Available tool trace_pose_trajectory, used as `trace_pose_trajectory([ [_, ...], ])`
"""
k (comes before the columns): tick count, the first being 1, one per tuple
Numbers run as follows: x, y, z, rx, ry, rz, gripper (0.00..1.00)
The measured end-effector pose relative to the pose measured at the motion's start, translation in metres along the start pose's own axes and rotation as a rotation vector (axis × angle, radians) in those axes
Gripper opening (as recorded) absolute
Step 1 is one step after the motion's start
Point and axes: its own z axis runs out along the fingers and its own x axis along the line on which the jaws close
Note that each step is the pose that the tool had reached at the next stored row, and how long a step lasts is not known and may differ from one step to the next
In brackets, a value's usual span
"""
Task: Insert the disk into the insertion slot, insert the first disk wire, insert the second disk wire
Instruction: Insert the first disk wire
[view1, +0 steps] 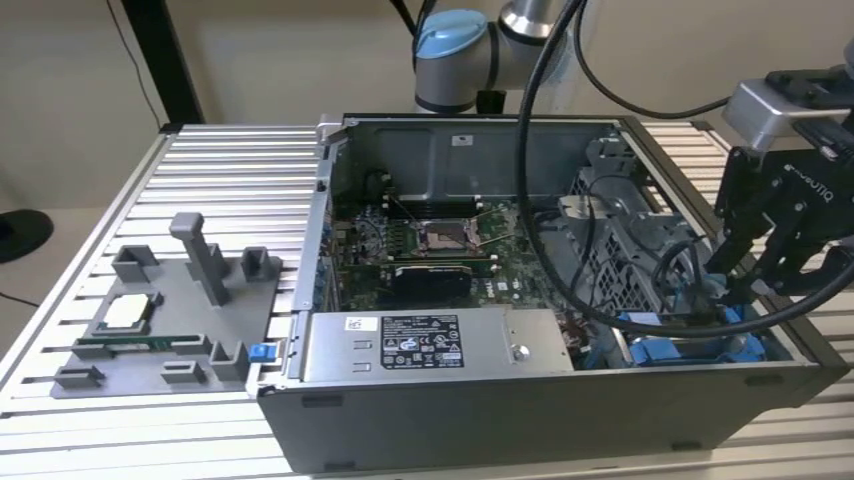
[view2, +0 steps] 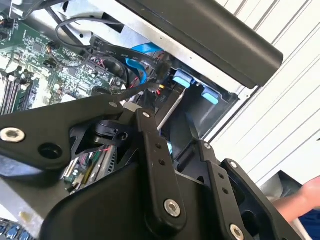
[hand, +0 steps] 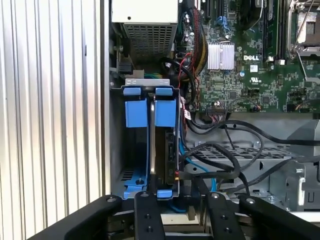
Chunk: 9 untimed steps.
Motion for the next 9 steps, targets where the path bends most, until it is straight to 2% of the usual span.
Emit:
trace_pose_trajectory([
  [4,0.0000,-0.0011,-0.0004,0.0000,0.0007,0.000,1.00],
  [9,-0.0004,-0.0131,-0.0006,-0.0010,0.0003,0.000,1.00],
])
